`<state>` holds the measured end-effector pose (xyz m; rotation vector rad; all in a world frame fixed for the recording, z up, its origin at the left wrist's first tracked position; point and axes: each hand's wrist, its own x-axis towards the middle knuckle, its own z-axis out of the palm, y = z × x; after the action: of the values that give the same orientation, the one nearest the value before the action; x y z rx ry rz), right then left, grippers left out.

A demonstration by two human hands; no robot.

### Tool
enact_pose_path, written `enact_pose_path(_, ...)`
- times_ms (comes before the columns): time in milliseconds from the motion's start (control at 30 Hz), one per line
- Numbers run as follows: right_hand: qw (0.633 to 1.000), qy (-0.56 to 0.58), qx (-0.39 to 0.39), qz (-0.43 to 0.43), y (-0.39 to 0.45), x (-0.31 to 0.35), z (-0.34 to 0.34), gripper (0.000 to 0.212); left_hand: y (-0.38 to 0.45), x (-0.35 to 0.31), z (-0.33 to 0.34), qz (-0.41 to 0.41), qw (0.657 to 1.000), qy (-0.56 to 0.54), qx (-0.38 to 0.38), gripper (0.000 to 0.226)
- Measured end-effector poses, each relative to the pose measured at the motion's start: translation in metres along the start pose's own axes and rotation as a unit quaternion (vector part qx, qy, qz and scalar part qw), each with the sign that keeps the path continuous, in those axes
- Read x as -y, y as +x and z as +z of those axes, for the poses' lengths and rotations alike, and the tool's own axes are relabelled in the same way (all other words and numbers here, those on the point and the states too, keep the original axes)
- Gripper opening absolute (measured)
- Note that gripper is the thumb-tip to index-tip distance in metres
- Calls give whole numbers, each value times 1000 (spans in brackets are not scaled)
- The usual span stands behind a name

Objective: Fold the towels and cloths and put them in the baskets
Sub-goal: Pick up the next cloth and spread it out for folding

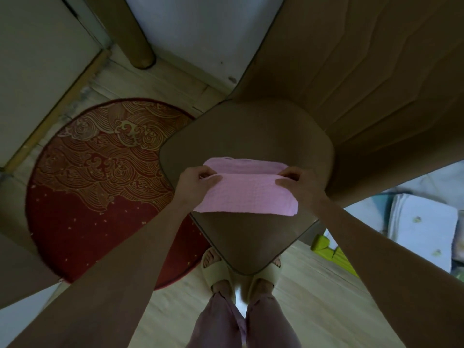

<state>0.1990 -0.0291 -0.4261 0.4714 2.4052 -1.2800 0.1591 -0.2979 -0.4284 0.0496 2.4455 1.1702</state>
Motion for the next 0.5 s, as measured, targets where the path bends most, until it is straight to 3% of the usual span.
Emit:
enact_pose_path(300,990,-107,-92,21,35,-7,19,7,46,-4,23,-31,993,96,-59,14)
enact_pose_path(500,983,-155,-91,16,47,-10,20,12,61,-8,25,-39,981,182,-63,18)
